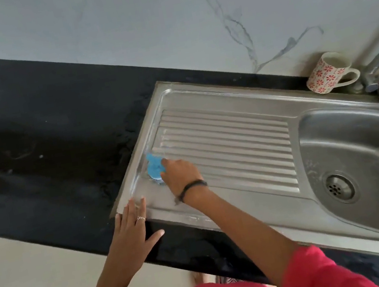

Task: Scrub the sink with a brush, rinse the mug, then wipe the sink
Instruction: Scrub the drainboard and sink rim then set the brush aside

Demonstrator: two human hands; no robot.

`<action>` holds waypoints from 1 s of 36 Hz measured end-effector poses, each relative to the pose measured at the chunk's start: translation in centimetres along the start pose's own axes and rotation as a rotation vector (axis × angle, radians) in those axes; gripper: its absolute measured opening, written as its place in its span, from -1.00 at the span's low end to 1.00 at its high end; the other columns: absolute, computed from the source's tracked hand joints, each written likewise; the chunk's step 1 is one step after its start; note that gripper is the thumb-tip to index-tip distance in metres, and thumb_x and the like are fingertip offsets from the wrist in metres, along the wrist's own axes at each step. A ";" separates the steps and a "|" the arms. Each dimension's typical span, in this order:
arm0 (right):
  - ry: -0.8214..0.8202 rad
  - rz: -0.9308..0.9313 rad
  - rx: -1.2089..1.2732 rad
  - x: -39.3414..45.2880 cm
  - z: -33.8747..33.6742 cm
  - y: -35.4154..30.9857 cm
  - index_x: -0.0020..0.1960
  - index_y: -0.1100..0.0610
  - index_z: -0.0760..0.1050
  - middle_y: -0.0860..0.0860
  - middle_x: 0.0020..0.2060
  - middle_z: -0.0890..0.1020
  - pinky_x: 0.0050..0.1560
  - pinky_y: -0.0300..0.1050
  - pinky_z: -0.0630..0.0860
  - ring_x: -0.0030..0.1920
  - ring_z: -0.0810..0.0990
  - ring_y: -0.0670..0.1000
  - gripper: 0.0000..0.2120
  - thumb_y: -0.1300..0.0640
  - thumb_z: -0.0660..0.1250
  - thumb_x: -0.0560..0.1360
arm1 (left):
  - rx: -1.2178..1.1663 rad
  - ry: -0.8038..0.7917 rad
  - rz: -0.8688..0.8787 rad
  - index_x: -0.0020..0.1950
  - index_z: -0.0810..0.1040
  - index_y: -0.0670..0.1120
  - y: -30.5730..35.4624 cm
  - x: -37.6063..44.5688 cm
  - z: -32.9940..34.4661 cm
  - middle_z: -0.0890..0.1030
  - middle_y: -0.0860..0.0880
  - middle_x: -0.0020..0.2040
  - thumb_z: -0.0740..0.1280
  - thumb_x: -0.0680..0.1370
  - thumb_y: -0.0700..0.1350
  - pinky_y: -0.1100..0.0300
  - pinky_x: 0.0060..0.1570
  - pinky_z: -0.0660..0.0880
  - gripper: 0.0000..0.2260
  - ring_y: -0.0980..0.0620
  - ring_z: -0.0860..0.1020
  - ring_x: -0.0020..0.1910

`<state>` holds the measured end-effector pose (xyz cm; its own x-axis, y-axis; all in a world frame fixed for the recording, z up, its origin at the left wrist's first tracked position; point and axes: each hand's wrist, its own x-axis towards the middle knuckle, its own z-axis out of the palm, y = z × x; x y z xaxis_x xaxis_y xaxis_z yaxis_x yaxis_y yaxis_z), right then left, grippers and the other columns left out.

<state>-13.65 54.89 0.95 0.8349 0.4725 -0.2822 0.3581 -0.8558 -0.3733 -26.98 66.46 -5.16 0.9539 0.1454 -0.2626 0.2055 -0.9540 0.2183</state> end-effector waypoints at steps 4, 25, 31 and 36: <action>-0.043 0.051 -0.110 -4.4 -0.7 4.3 0.33 0.10 0.32 0.17 0.11 0.58 -0.03 -0.03 0.45 0.10 0.54 0.20 -0.68 0.10 0.08 0.60 | -0.026 -0.058 -0.070 0.39 0.31 -0.29 -0.7 -0.4 1.0 0.51 -0.33 0.23 -0.15 0.55 0.33 -0.15 0.06 0.42 -0.22 -0.28 0.53 0.18; -0.063 -0.114 -0.053 -0.3 0.7 -3.1 0.24 0.18 0.40 0.18 0.09 0.58 -0.02 -0.01 0.47 0.09 0.55 0.19 -0.73 0.16 0.09 0.59 | 0.089 -0.062 -0.153 0.35 0.29 -0.36 -0.5 -1.3 1.3 0.42 -0.36 0.31 -0.18 0.52 0.39 -0.26 0.19 0.33 -0.14 -0.28 0.43 0.28; -0.172 -0.022 -0.178 -6.0 -1.3 2.7 0.36 0.08 0.33 0.11 0.19 0.54 0.10 -0.04 0.44 0.18 0.51 0.16 -0.66 0.12 0.07 0.61 | 0.077 -0.114 -0.164 0.34 0.33 -0.35 -0.8 -1.1 1.0 0.44 -0.34 0.30 -0.19 0.51 0.40 -0.31 0.16 0.32 -0.12 -0.29 0.46 0.26; -0.099 0.132 -0.230 -7.0 -2.9 5.3 0.25 0.08 0.40 0.05 0.09 0.59 -0.10 -0.14 0.38 0.09 0.56 0.09 -0.73 0.13 0.07 0.60 | 0.094 -0.136 -0.160 0.34 0.38 -0.35 -0.7 -1.2 0.9 0.45 -0.32 0.30 -0.18 0.50 0.41 -0.28 0.18 0.30 -0.11 -0.28 0.47 0.26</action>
<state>-16.38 46.40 3.48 0.8398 0.3620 -0.4046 0.3436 -0.9314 -0.1200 -28.47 66.70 -5.89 0.8713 0.2661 -0.4123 0.3243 -0.9428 0.0769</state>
